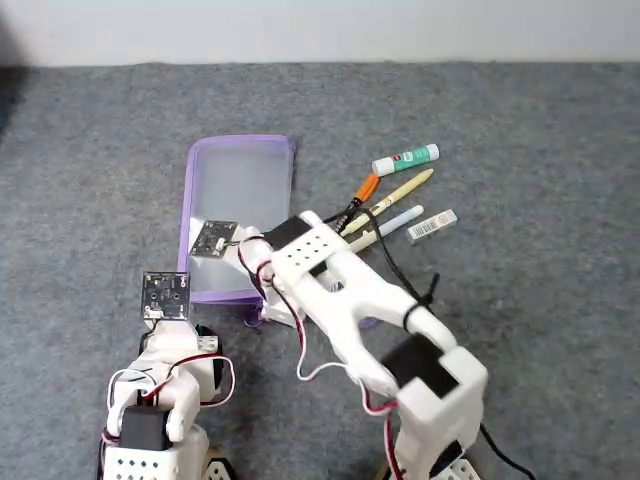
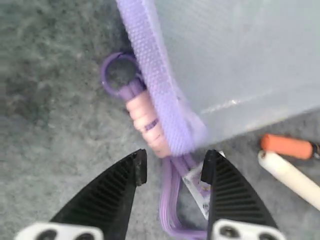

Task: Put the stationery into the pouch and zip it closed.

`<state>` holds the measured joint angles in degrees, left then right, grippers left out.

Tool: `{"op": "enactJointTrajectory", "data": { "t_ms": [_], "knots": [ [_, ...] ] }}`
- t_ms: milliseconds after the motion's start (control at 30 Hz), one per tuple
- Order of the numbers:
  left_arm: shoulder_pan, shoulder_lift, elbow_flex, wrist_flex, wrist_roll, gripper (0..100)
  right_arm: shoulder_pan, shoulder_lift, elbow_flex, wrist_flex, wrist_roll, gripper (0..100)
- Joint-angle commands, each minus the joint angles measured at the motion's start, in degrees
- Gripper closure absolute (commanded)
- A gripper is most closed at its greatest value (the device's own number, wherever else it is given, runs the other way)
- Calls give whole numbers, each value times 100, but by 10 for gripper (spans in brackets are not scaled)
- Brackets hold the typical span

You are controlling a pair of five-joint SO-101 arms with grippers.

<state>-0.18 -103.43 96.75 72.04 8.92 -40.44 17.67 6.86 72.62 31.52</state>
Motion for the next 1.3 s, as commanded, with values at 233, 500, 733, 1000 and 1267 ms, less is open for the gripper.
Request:
{"op": "enactJointTrajectory", "data": {
  "t_ms": [233, 500, 733, 1000, 1267],
  "knots": [
    [26, -79, -31, 26, 0, 986, 207, 532, -334, -75, 18, 898],
    [26, -79, -31, 26, 0, 986, 936, 523, -316, 514, 26, 989],
    [26, -79, -31, 26, 0, 986, 1965, 523, -325, 1007, 62, 990],
    [26, -79, -31, 26, 0, 986, 1868, 189, -589, 1947, 26, 924],
    [26, -79, -31, 26, 0, 986, 1341, -295, -615, 1464, 53, 783]
  ]
}}
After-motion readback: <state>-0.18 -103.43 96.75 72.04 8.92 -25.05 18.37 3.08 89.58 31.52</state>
